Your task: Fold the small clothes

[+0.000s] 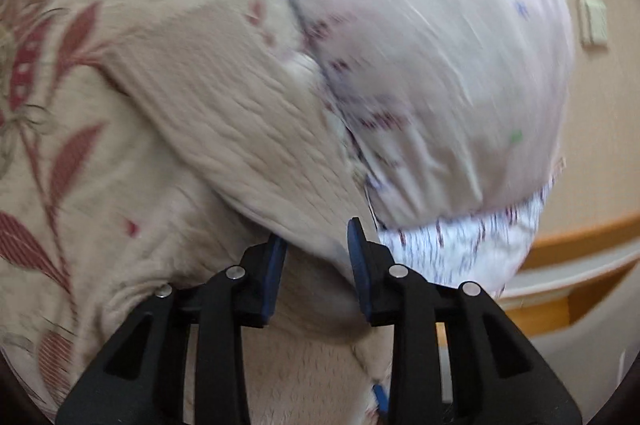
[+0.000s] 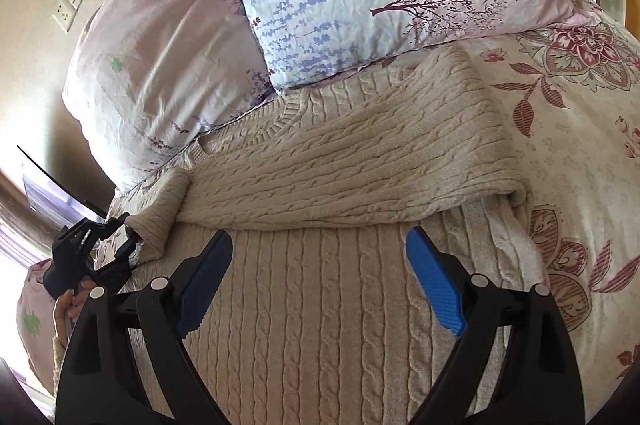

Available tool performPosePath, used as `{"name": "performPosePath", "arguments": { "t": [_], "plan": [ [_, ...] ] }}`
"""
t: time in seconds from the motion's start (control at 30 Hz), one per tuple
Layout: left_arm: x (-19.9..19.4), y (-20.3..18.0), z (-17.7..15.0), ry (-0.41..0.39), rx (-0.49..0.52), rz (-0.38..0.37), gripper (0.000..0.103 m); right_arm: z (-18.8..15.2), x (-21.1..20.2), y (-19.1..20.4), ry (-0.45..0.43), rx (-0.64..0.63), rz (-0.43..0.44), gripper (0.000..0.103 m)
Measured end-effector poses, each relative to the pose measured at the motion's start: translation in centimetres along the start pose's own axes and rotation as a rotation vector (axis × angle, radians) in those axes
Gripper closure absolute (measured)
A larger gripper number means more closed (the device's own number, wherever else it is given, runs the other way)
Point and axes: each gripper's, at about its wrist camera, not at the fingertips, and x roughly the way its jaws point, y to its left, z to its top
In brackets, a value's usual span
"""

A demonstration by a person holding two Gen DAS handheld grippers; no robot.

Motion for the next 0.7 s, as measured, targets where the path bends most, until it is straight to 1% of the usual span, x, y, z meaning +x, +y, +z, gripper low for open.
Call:
{"name": "performPosePath", "arguments": {
  "t": [0.03,0.07,0.1,0.13,0.17,0.2,0.23,0.27,0.3,0.4,0.47,0.53,0.57,0.6,0.63,0.67,0.7],
  "plan": [
    [0.0,0.5,0.4,-0.005,-0.037,-0.006,0.074,0.0,-0.1,0.0,-0.002,-0.002,0.002,0.013],
    [0.0,0.8,0.7,-0.011,-0.065,-0.01,0.078,0.0,-0.2,-0.1,-0.006,-0.004,0.001,0.013],
    [0.2,0.7,1.0,-0.02,-0.076,-0.014,0.081,0.1,-0.2,-0.2,-0.009,-0.005,0.001,0.013],
    [0.1,0.5,1.1,-0.03,-0.067,-0.02,0.092,0.1,-0.4,-0.3,-0.014,-0.008,-0.001,0.013],
    [0.0,-0.1,1.3,-0.046,-0.031,-0.021,0.094,0.1,-0.6,-0.4,-0.019,-0.01,-0.003,0.013],
    [-0.2,-1.7,1.4,-0.075,0.047,-0.014,0.094,0.2,-0.7,-0.6,-0.022,-0.012,-0.004,0.013],
    [-0.1,-3.2,1.1,-0.093,0.102,-0.013,0.095,0.3,-0.9,-0.8,-0.028,-0.012,-0.005,0.013],
    [-0.1,-4.9,0.7,-0.104,0.169,-0.023,0.095,0.3,-1.2,-1.0,-0.035,-0.011,-0.006,0.013],
    [0.0,-6.3,0.3,-0.104,0.223,-0.035,0.095,0.5,-1.5,-1.2,-0.045,-0.008,-0.007,0.013],
    [1.2,-11.8,-2.8,-0.084,0.46,-0.07,0.095,0.9,-2.5,-1.9,-0.084,0.012,-0.01,0.013],
    [3.3,-15.5,-6.8,-0.018,0.659,-0.092,0.095,1.1,-3.2,-2.4,-0.113,0.029,-0.016,0.013],
    [5.9,-17.7,-10.9,0.068,0.825,-0.077,0.095,1.2,-3.8,-3.1,-0.139,0.053,-0.027,0.013],
    [7.3,-18.5,-13.2,0.117,0.914,-0.051,0.093,1.3,-4.0,-3.5,-0.147,0.069,-0.03,0.013],
    [9.3,-18.9,-16.2,0.179,1.03,0.004,0.092,1.4,-4.1,-3.9,-0.15,0.086,-0.032,0.013],
    [10.8,-18.9,-18.3,0.222,1.111,0.045,0.084,1.4,-4.1,-4.3,-0.15,0.099,-0.033,0.013],
    [12.1,-18.7,-20.2,0.272,1.185,0.077,0.07,1.5,-4.1,-4.9,-0.146,0.12,-0.032,0.013],
    [13.4,-18.2,-22.1,0.333,1.255,0.109,0.066,1.5,-4.1,-5.4,-0.14,0.14,-0.027,0.013]
  ]
}}
